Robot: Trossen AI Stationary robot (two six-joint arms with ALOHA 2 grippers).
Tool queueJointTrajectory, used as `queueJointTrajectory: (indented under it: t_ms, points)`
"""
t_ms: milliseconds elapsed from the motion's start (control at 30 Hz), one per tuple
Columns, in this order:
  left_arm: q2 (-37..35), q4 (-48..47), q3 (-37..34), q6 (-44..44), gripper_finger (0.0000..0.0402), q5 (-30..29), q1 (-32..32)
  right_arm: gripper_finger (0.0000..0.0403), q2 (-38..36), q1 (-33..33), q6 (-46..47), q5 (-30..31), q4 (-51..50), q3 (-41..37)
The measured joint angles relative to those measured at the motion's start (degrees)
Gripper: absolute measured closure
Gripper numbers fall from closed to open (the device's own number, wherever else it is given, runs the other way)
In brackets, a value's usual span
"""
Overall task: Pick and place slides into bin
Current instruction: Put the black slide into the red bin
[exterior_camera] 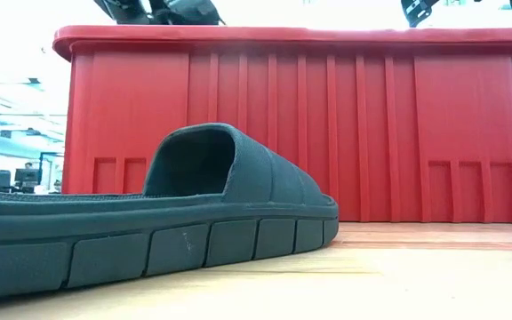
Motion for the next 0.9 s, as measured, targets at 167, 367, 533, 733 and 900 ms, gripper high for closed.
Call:
queueJointTrajectory:
  t_ms: [167, 367, 533, 733, 900]
  points:
    - [-2.7, 0.1, 1.3, 0.2, 0.0291, 0.0, -0.2, 0.0273, 0.1, 0.0, 0.0, 0.0, 0.0, 0.0]
    - [-7.4, 0.7, 3.7, 3.5, 0.0291, 0.0, -2.1, 0.0273, 0.1, 0.0, -3.0, 0.0, 0.0, 0.0]
    - [-12.2, 1.1, 4.2, 6.3, 0.0291, 0.0, -7.1, 0.0273, 0.1, 0.0, -5.5, 0.1, 0.0, 0.0]
    - [-17.0, 0.5, 4.1, 0.5, 0.0291, 0.0, -13.8, 0.0273, 0.0, 1.6, -5.2, 0.2, 3.4, 0.0]
    - [-19.9, 0.2, 4.1, -9.2, 0.0291, 0.7, -19.6, 0.0273, 0.0, 5.9, -4.3, 0.0, 5.8, 0.0]
